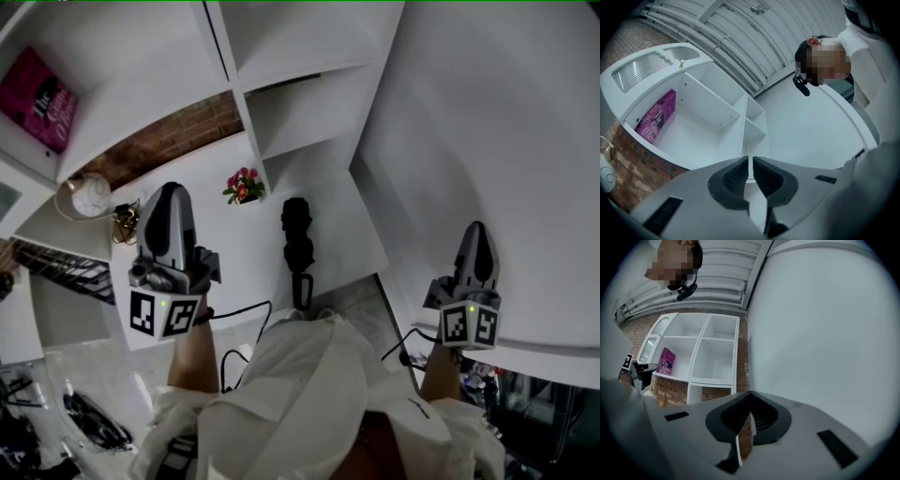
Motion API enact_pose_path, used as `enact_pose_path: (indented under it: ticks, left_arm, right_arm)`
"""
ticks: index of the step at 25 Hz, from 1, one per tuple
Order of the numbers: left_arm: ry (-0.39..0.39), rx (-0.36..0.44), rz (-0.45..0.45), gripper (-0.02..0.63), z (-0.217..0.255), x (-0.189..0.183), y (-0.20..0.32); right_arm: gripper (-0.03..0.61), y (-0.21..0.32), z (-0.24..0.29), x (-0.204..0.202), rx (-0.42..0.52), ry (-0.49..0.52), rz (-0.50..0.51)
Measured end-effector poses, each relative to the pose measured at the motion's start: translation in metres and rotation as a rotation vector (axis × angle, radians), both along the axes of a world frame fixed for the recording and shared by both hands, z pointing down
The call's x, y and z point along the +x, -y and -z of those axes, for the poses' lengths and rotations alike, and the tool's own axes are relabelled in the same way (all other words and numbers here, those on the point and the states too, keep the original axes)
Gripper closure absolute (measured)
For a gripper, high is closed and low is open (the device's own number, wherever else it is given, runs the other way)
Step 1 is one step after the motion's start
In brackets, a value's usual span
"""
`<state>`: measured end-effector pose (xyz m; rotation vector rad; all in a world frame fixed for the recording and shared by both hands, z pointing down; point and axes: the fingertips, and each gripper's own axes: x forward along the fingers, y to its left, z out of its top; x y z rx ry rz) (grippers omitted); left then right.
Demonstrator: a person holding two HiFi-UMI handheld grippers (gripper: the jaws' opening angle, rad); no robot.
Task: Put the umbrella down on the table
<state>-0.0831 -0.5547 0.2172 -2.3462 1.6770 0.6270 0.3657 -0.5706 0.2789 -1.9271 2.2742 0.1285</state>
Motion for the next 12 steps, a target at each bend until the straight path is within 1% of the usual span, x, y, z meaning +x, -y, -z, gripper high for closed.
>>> enact_pose_path:
  ticks: [12]
  left_arm:
    - [0.003,-0.018,-0.012,0.565,-0.0032,0.0060,0.0022]
  right_arm:
    - [0.560,-0.0030,-0.0048,0.0039,-0.022,0.005,-0.010]
